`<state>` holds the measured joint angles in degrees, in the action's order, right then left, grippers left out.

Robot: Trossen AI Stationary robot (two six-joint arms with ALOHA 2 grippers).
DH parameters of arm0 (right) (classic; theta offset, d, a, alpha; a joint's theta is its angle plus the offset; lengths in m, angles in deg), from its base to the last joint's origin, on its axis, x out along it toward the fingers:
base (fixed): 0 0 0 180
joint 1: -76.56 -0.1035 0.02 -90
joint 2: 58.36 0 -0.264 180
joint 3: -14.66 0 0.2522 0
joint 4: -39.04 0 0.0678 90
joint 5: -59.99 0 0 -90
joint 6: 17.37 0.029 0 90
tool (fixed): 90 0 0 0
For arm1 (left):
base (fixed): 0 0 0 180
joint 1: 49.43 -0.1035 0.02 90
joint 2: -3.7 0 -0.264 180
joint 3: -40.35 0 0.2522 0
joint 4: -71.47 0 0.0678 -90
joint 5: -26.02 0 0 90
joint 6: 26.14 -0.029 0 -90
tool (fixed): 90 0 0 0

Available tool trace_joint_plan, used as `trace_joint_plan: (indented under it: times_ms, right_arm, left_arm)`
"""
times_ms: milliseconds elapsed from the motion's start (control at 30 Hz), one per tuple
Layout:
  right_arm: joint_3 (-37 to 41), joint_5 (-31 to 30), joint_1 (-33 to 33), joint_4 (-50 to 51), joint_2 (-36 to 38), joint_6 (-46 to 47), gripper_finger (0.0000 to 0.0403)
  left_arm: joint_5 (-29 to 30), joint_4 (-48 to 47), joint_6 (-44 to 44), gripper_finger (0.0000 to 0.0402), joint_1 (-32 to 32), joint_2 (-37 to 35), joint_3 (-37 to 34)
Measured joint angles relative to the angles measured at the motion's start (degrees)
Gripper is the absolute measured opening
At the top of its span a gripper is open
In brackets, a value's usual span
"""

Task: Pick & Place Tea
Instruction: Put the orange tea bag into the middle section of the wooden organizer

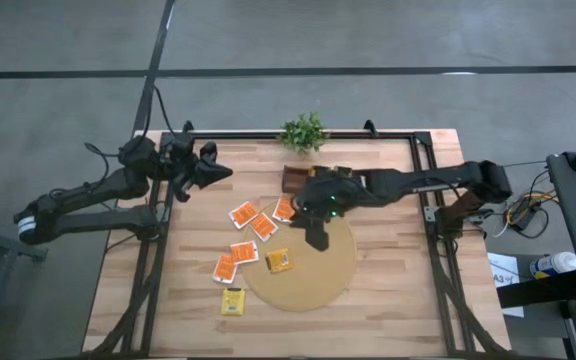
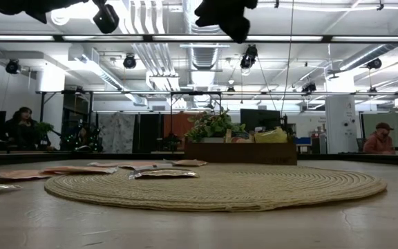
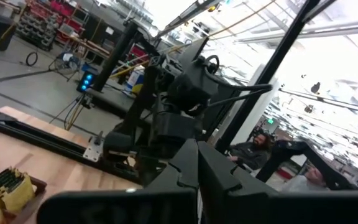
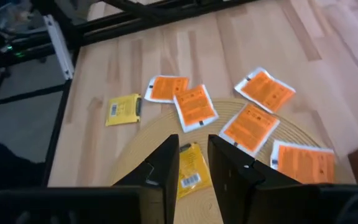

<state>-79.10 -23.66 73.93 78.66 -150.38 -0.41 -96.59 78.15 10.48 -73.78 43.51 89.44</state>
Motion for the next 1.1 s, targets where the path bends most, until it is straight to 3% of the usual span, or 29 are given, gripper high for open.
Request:
trace_joint_plan:
  times_ms: [333, 533, 967, 1100]
  right_arm:
    - [6.0, -7.4, -4.1, -0.9, 6.8, 7.4, 0.0095]
    - [9.9, -12.8, -6.2, -1.0, 11.3, 11.0, 0.0103]
    - [15.8, -14.5, -6.3, -1.1, 17.3, 16.5, 0.0119]
    - [16.6, -16.4, -6.3, -1.9, 17.9, 16.6, 0.0118]
  left_arm:
    - [-0.1, -0.5, -2.0, 0.0084, 4.8, 0.0, 0.0]
    - [1.4, -2.7, -6.9, 0.0099, 11.3, 0.3, 1.3]
    - [7.6, -29.5, -20.2, 0.0100, 21.4, 8.8, 19.1]
    - [8.2, -31.2, -22.0, 0.0102, 22.8, 13.0, 23.2]
